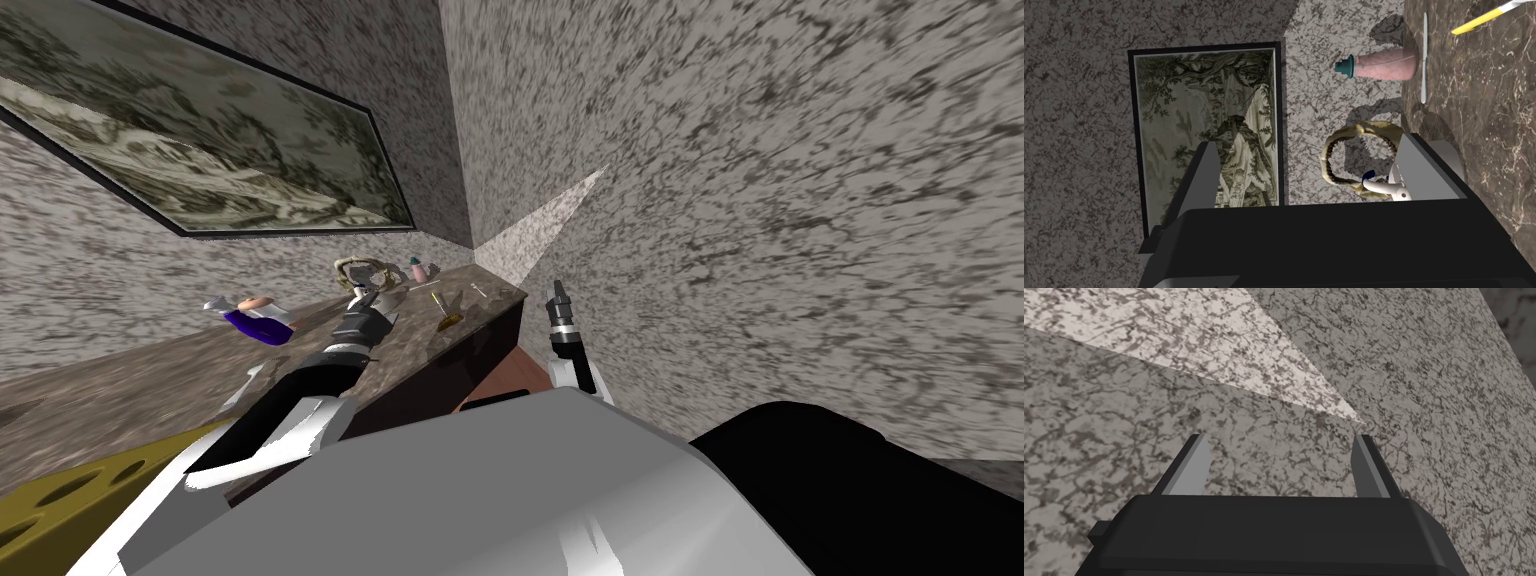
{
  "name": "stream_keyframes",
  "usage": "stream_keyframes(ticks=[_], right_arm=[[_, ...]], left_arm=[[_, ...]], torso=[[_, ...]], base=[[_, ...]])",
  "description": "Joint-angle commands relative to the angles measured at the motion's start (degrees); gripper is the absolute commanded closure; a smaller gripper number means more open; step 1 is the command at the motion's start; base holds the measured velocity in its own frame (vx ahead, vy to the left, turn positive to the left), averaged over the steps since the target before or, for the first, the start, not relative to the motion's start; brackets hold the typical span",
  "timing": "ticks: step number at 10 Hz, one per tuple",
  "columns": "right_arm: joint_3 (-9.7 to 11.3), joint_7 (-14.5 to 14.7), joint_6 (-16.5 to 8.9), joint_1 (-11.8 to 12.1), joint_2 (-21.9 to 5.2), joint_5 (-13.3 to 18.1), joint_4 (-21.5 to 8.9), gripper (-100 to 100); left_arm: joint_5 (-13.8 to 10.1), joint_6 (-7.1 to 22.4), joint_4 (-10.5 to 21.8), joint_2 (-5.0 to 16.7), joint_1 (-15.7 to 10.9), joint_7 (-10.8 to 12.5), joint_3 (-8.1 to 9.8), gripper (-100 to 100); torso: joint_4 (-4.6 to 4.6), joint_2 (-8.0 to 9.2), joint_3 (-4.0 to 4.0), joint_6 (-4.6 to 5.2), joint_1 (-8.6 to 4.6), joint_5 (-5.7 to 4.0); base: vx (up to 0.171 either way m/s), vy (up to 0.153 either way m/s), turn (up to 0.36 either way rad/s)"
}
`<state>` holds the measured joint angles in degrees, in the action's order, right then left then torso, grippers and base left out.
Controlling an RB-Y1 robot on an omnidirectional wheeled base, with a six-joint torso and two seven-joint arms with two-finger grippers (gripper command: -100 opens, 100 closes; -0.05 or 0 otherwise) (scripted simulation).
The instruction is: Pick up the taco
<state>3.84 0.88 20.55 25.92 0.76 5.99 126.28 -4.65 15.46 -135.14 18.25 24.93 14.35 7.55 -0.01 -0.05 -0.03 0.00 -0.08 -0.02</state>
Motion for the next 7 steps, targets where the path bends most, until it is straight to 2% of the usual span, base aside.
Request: stream_keyframes(ticks=[1,2,3,5,6,7], right_arm=[[0.0,0.0,0.0,0.0,0.0,0.0,0.0,0],[0.0,0.0,0.0,0.0,0.0,0.0,0.0,0],[0.0,0.0,0.0,0.0,0.0,0.0,0.0,0],[0.0,0.0,0.0,0.0,0.0,0.0,0.0,0],[0.0,0.0,0.0,0.0,0.0,0.0,0.0,0],[0.0,0.0,0.0,0.0,0.0,0.0,0.0,0]], left_arm=[[-1.21,2.86,-0.1,1.01,-0.74,1.54,0.62,-100],[-1.21,4.42,-0.1,1.01,-0.74,1.54,0.62,-100],[-2.36,6.14,-0.09,1.85,-1.48,3.01,1.18,-100],[-2.36,8.94,-0.09,1.85,-1.48,3.01,1.18,-100],[-3.55,10.97,0.03,2.65,-2.26,4.47,1.75,-100],[-3.55,12.42,0.03,2.65,-2.26,4.47,1.75,-100]], torso=[[0.0,0.0,0.0,0.0,0.0,0.0],[0.0,-0.04,-0.02,0.0,-0.03,0.0],[-0.01,-0.03,-0.02,0.0,-0.04,-0.01],[-0.01,-0.04,-0.02,0.0,-0.07,-0.01],[0.0,0.0,0.0,0.0,0.0,0.0],[0.0,0.0,0.0,0.0,-0.04,0.0]], base=[[0.022,-0.035,-0.01],[0.02,-0.038,-0.003],[0.024,-0.048,-0.011],[0.014,-0.033,-0.003],[0.012,-0.036,-0.023],[0.019,-0.038,-0.008]])
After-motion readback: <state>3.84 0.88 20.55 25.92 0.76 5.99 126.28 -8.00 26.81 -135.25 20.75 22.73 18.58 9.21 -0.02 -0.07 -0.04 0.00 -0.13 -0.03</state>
